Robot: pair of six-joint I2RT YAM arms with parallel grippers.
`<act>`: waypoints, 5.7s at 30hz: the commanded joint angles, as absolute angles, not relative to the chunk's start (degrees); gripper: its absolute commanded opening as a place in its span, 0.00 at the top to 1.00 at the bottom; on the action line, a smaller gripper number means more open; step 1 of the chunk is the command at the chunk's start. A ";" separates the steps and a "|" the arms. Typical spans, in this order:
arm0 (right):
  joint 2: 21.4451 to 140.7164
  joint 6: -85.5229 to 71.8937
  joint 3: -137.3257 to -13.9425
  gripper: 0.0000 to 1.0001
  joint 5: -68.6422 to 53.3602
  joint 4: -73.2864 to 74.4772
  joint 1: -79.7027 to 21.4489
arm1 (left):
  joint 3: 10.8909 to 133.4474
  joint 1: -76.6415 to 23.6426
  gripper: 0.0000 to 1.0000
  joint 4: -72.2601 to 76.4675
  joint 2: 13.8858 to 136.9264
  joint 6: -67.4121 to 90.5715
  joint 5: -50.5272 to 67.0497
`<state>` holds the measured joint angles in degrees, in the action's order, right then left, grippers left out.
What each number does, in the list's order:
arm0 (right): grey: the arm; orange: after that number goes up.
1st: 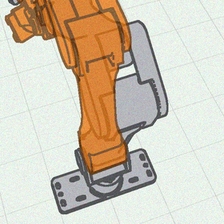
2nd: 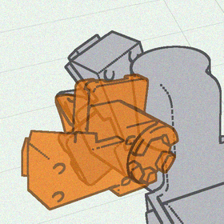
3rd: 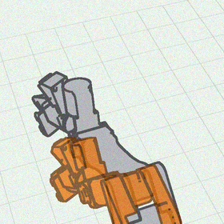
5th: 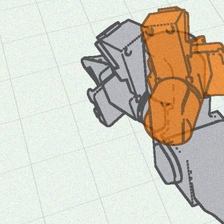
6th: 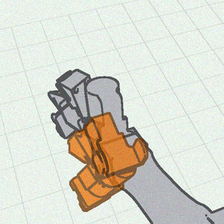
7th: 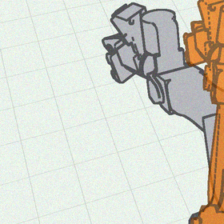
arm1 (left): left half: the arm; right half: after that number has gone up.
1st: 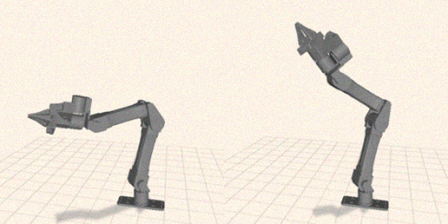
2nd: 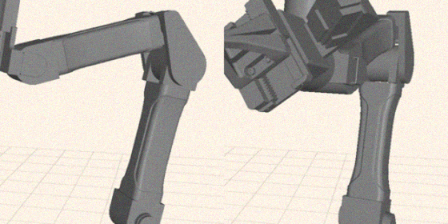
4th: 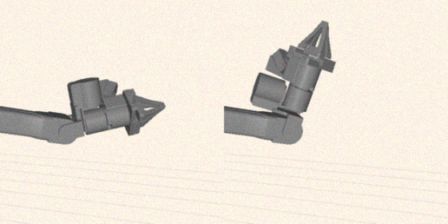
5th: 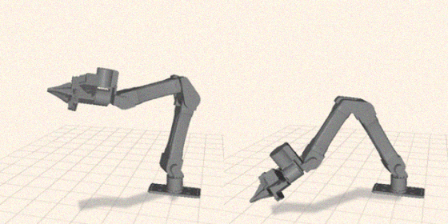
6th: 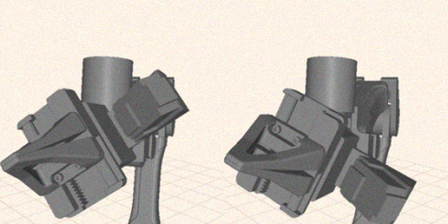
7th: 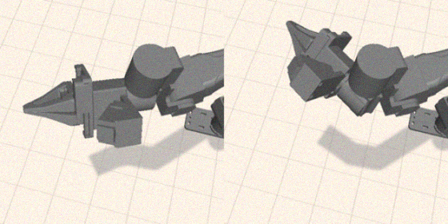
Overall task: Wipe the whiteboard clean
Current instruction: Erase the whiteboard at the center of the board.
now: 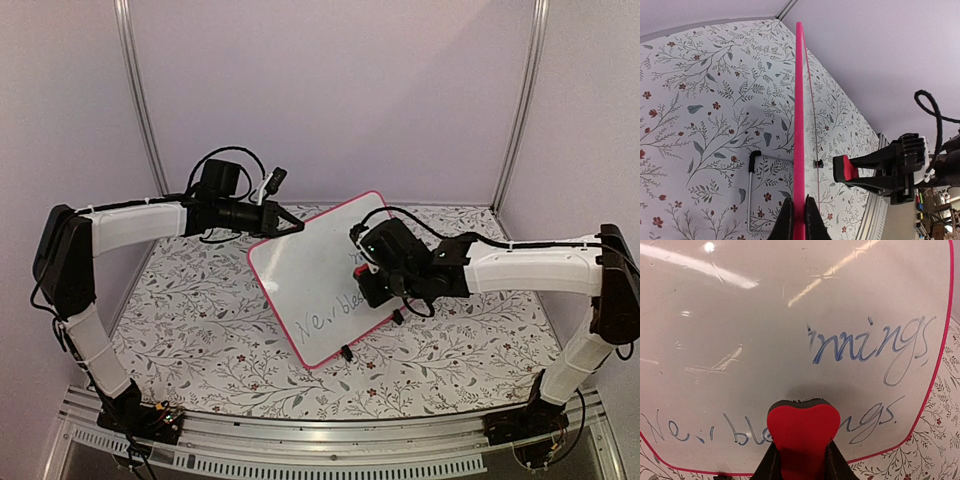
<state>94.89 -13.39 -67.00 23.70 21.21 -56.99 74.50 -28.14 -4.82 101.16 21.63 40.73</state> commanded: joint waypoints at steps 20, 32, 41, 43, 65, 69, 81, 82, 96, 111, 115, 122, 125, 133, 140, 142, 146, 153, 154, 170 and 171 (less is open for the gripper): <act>101.81 -7.39 -82.08 1.00 18.72 19.60 -50.98 | 74.44 -29.20 1.00 -5.16 101.20 19.22 39.06; 103.12 -9.26 -77.44 1.00 18.09 19.48 -50.99 | 74.44 -29.23 1.00 -5.10 101.34 19.31 39.19; 100.29 -11.18 -71.22 1.00 18.37 19.08 -50.98 | 74.44 -29.19 1.00 -5.16 101.34 19.31 39.17; 99.62 -11.54 -70.15 1.00 18.40 18.94 -50.98 | 74.44 -29.20 1.00 -5.11 101.39 19.27 39.18; 95.27 -14.40 -64.14 1.00 16.63 19.20 -51.07 | 74.44 -29.20 1.00 -5.10 101.57 19.32 39.11; 94.51 -14.34 -63.88 1.00 16.79 19.03 -51.15 | 74.37 -29.28 1.00 -5.18 101.86 19.32 38.97; 93.31 -12.93 -66.54 1.00 18.53 18.89 -51.16 | 74.44 -29.29 1.00 -5.10 102.48 19.33 38.94; 93.48 -12.86 -66.76 1.00 18.58 18.88 -51.11 | 74.44 -29.28 1.00 -5.12 102.48 19.30 39.00; 97.97 -10.86 -76.12 1.00 24.19 20.29 -50.51 | 74.44 -29.60 1.00 -5.19 102.22 19.32 39.02; 103.07 -10.05 -78.54 1.00 22.92 20.88 -48.89 | 74.49 -29.60 1.00 -5.20 101.77 19.11 38.87; 102.42 -10.69 -75.56 1.00 21.95 20.26 -48.87 | 74.53 -29.55 1.00 -5.23 101.78 19.27 39.07; 100.59 -11.83 -71.11 1.00 20.06 18.77 -48.87 | 74.44 -29.58 1.00 -5.22 101.79 19.25 39.02; 99.99 -12.27 -69.84 1.00 19.21 17.98 -48.87 | 74.44 -29.54 1.00 -5.25 101.82 19.27 38.95; 99.37 -12.89 -67.70 1.00 17.55 16.80 -48.87 | 74.44 -29.62 1.00 -5.19 101.54 19.25 38.88; 98.32 -13.35 -65.55 1.00 17.45 16.98 -48.87 | 74.49 -29.62 1.00 -5.26 101.47 19.22 38.90; 97.97 -13.53 -64.78 1.00 17.38 17.03 -48.87 | 74.45 -29.64 1.00 -5.19 101.51 19.20 38.90; 96.85 -13.95 -63.35 1.00 17.23 17.18 -48.88 | 74.37 -29.64 1.00 -5.20 101.51 19.22 38.90; 94.45 -14.58 -61.59 1.00 17.20 18.35 -48.89 | 74.44 -29.65 1.00 -5.19 101.60 19.15 38.89; 94.10 -14.52 -61.61 1.00 17.40 18.52 -48.87 | 74.45 -29.66 1.00 -5.19 101.67 19.24 38.87; 95.96 -9.31 -75.70 1.00 21.26 20.16 -46.66 | 74.45 -29.63 1.00 -5.19 101.45 19.24 39.06; 96.61 -9.12 -76.70 1.00 21.24 20.13 -46.48 | 74.45 -29.63 1.00 -5.19 101.43 19.25 39.08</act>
<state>93.95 -11.09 -72.77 20.23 20.01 -47.62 74.50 -28.27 -4.75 101.16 21.69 40.62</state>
